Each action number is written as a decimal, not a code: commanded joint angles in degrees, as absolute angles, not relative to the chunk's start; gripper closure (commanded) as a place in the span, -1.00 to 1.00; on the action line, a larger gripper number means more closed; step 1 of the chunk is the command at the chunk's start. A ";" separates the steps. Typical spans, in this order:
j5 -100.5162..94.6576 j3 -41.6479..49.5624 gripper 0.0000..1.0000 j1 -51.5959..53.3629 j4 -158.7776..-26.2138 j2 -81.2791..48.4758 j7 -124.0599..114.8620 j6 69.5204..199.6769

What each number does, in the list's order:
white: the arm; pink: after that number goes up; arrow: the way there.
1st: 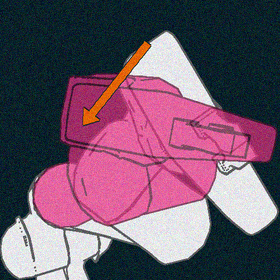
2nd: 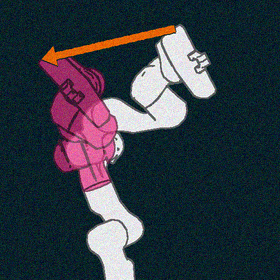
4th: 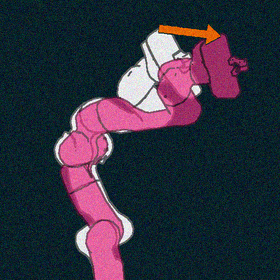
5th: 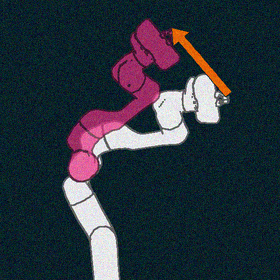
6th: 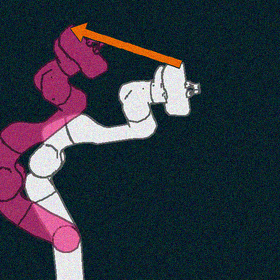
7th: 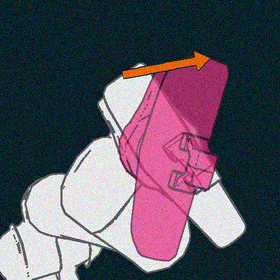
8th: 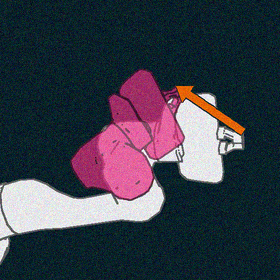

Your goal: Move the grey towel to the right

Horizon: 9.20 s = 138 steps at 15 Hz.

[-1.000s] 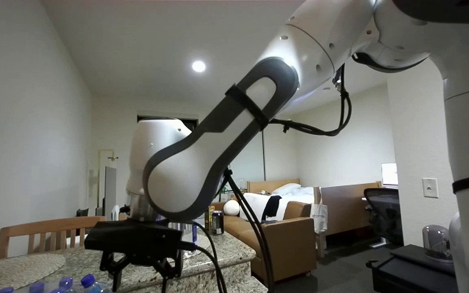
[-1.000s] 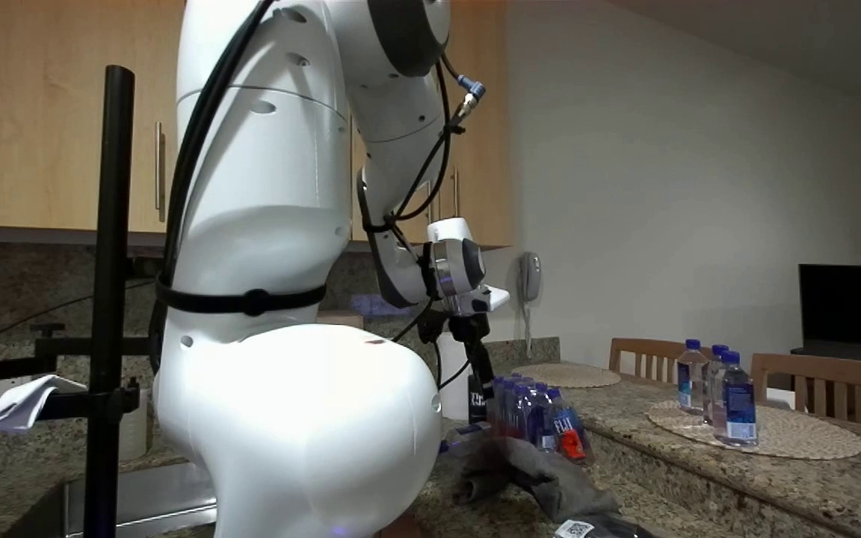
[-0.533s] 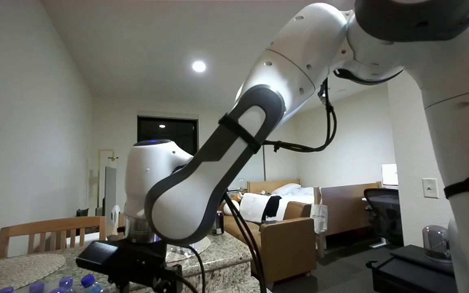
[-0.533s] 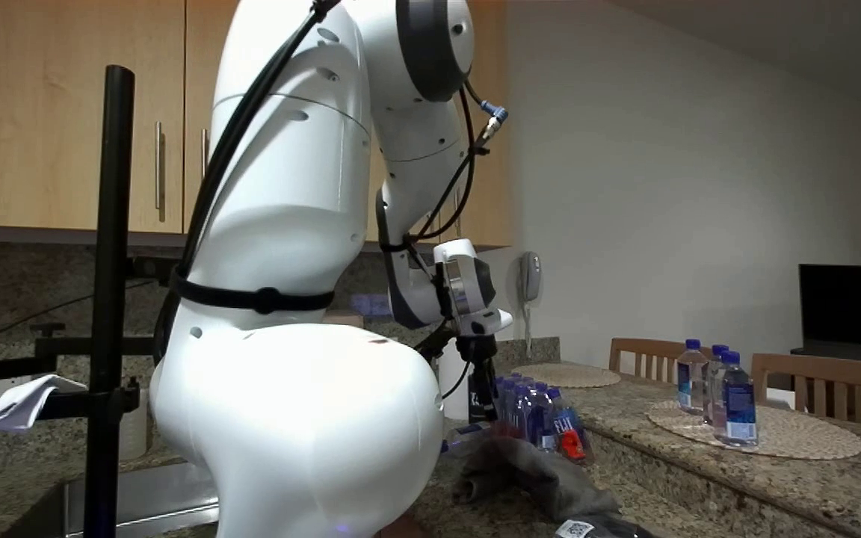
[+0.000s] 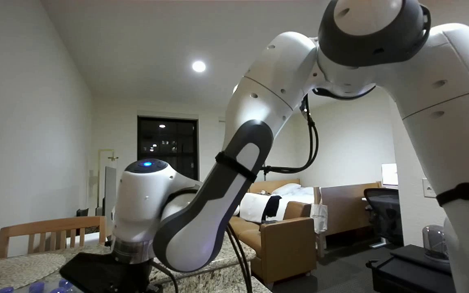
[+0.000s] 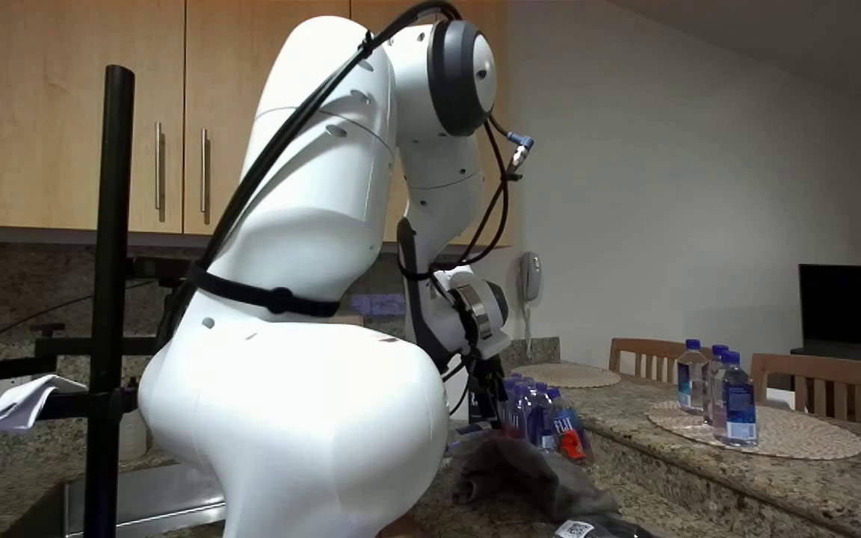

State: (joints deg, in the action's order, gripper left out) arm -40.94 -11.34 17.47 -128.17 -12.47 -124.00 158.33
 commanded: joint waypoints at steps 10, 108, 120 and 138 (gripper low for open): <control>-51.56 -5.45 -1.00 23.59 -115.80 -27.31 -138.46 159.09; -9.61 -1.46 0.81 7.10 -100.05 -30.78 -9.39 115.52; -7.27 -0.60 0.81 2.72 -102.39 -27.61 -5.20 113.66; -9.90 2.76 0.81 0.76 -105.12 -21.98 -1.56 107.87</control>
